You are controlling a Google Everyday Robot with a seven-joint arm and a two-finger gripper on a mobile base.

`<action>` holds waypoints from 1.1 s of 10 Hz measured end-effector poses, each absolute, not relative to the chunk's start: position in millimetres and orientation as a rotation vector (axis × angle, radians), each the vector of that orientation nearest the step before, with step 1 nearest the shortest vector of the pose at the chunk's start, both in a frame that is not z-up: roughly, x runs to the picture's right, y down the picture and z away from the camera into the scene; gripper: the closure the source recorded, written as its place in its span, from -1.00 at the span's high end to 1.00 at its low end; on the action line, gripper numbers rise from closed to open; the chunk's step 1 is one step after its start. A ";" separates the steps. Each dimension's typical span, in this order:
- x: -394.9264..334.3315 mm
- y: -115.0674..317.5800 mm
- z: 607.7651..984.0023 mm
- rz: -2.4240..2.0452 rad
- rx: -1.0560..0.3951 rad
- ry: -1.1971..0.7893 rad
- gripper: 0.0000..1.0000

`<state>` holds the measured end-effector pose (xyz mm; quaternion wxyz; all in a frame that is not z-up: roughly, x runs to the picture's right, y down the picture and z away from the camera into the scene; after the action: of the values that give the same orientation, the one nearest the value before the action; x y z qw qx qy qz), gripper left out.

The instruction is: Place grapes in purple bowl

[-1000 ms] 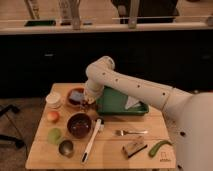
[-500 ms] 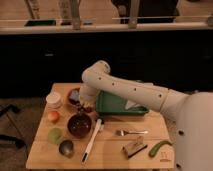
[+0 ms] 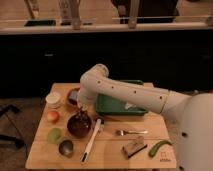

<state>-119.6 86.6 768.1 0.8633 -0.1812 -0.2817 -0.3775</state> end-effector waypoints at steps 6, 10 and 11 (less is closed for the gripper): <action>-113.5 59.1 761.1 -0.760 -0.380 -0.599 -0.97; -118.8 50.6 747.7 -0.751 -0.398 -0.675 -0.97; -120.5 49.3 745.3 -0.753 -0.400 -0.683 -0.97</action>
<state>-120.5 49.3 745.3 0.8545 -0.1904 -0.3247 -0.3580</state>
